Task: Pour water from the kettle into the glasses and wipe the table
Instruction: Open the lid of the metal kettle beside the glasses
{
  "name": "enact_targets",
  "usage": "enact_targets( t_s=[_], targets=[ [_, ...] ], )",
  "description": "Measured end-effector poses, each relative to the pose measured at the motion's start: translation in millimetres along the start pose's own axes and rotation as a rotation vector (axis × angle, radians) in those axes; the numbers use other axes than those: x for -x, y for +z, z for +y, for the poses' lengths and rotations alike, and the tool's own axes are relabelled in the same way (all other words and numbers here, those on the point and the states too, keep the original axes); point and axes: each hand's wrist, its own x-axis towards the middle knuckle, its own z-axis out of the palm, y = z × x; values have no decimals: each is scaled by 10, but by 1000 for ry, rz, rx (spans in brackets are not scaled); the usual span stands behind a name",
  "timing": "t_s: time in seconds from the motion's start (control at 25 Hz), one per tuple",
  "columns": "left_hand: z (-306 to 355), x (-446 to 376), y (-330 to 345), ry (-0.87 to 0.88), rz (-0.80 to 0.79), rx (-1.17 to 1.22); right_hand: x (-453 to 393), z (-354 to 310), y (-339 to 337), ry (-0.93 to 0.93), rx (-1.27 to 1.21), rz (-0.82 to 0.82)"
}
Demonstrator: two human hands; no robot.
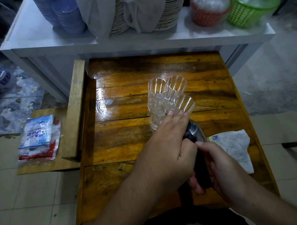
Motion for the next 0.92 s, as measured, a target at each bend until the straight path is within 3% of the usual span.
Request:
enact_targets(
  t_s=[0.32,0.48,0.72,0.92],
  targets=[
    [18,81,185,24,63,-61,-33,184,-90,-105,65,36],
    [77,143,268,23,52,-100,23,220,-137,-100,14,90],
    [137,180,362,47,87,-129,16,252,-161,-22,-79,42],
    [253,160,336,86,173,-139,126,143,-242,-211,121,123]
  ],
)
